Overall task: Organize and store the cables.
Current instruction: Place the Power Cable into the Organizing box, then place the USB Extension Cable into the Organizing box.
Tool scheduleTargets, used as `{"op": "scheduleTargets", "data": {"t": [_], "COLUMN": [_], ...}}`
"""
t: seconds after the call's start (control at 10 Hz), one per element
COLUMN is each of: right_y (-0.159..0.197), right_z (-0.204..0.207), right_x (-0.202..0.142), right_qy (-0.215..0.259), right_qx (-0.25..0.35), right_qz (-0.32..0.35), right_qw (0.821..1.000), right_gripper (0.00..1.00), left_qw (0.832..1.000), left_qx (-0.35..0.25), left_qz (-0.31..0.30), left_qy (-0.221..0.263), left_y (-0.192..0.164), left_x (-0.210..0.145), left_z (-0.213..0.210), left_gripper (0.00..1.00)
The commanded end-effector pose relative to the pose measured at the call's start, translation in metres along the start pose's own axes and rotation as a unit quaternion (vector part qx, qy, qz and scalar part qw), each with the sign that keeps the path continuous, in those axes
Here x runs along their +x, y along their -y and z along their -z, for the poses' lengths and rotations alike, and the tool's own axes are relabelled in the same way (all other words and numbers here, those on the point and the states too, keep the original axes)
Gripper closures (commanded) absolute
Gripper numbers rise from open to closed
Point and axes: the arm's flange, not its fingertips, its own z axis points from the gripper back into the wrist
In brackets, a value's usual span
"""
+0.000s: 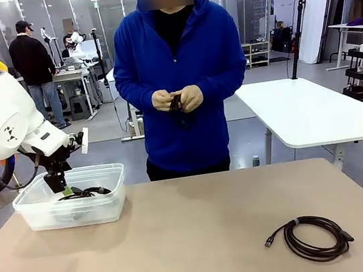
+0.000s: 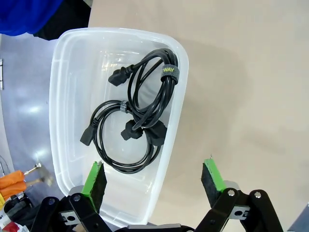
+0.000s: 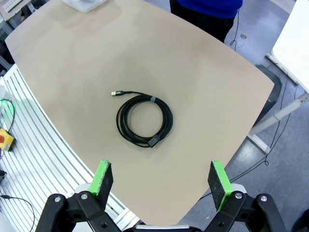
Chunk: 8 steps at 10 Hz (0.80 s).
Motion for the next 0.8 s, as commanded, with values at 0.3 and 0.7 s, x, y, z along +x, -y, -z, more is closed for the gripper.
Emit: {"op": "scheduleTargets", "data": {"t": [0.3, 0.7], "right_y": [-0.0012, -0.0012], "right_z": [0.0001, 0.0001], "right_x": [-0.0016, -0.0016], "right_qy": [0.001, 0.001], "right_qx": [0.004, 0.004], "right_qz": [-0.008, -0.008], "right_qw": [1.000, 1.000], "right_gripper": [0.00, 0.00], "left_qw": [1.000, 1.000], "left_qx": [0.009, 0.009], "left_qz": [-0.001, -0.001], "left_qy": [0.002, 0.002], "left_y": [0.0003, 0.0003], "left_x": [-0.0028, -0.0028], "left_z": [0.0013, 0.0013], "left_gripper": [0.00, 0.00]}}
